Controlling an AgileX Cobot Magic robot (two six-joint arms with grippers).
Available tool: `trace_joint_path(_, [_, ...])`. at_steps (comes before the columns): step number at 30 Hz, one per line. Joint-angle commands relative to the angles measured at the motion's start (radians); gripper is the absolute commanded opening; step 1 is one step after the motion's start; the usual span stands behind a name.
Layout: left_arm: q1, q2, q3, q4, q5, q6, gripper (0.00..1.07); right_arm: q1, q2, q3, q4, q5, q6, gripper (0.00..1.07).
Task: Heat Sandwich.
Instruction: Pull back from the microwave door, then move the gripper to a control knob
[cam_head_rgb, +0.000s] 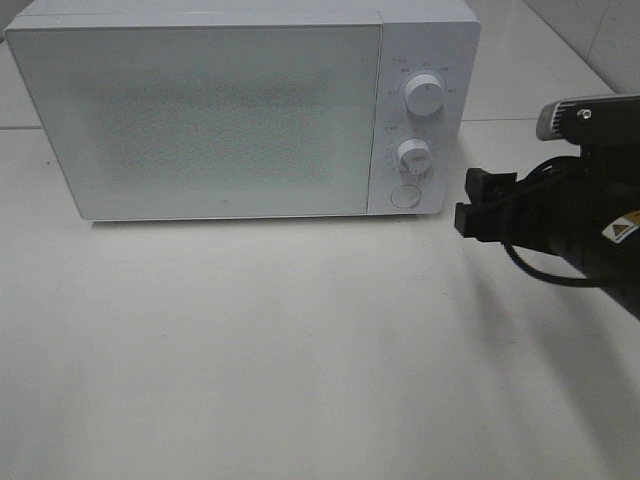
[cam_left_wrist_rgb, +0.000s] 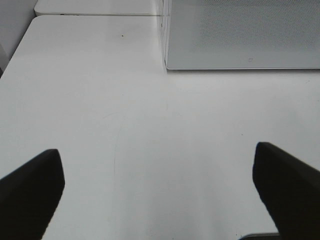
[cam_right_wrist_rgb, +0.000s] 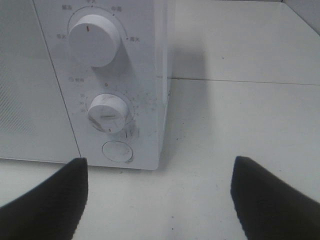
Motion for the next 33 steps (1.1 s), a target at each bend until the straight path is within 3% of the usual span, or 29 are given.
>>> trace_joint_path(1, [0.0, -0.027, 0.003, -0.003, -0.006, 0.0, 0.97, 0.058, 0.045, -0.006, 0.072, -0.053, -0.007, 0.76])
trace_joint_path(8, [0.0, -0.027, 0.003, -0.003, -0.006, 0.0, 0.97, 0.133, 0.139, -0.065, 0.21, -0.072, -0.01, 0.76])
trace_joint_path(33, [0.0, -0.027, 0.003, -0.003, -0.006, 0.0, 0.97, 0.14, 0.339, -0.256, 0.174, -0.149, -0.011, 0.76])
